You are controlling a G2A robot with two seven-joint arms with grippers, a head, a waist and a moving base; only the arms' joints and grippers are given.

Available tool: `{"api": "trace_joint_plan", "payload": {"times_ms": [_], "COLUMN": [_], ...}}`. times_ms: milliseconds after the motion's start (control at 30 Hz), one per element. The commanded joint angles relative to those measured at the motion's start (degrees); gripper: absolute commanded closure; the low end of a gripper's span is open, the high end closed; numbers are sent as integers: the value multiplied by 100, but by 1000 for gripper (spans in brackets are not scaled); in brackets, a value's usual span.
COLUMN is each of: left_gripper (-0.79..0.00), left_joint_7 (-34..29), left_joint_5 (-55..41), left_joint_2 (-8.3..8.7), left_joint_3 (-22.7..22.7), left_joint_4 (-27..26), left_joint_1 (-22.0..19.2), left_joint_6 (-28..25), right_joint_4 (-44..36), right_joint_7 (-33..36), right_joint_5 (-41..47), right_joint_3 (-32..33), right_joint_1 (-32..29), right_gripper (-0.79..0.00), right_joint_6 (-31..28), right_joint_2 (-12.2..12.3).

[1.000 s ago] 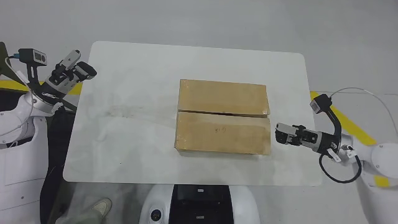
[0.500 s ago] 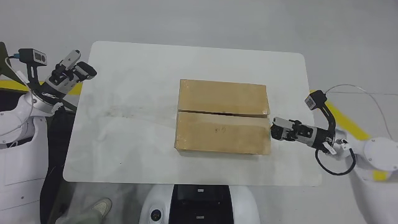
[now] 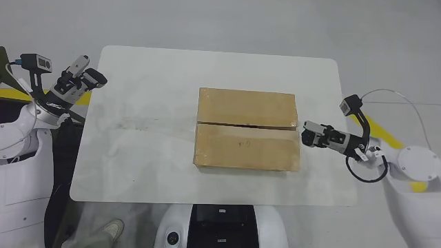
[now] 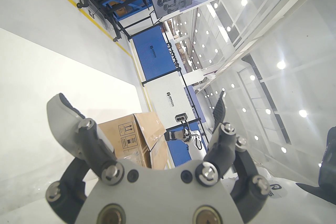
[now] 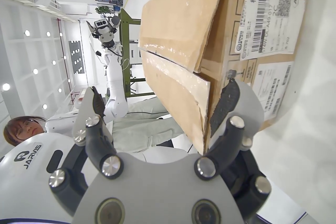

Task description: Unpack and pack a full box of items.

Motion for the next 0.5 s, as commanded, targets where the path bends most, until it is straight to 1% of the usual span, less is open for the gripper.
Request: {"api": "trace_joint_plan", "payload": {"times_ms": [0,300,467], "left_gripper": [-785,-785,-785], "left_joint_7": [0,0,0], "left_joint_5": [0,0,0], "left_joint_2": [0,0,0], "left_joint_3": [0,0,0], "left_joint_4": [0,0,0], "left_joint_1": [0,0,0], "left_joint_6": [0,0,0], "right_joint_4": [65,272,84], "right_joint_7": [62,323,443], "right_joint_5": [92,459,698], "right_joint_3": [-63,-139,-142], "right_joint_1": [53,129,48], "right_gripper": [-785,-785,-785], "right_joint_6": [-49,-191,-182], "right_joint_2": [-2,14,25]}}
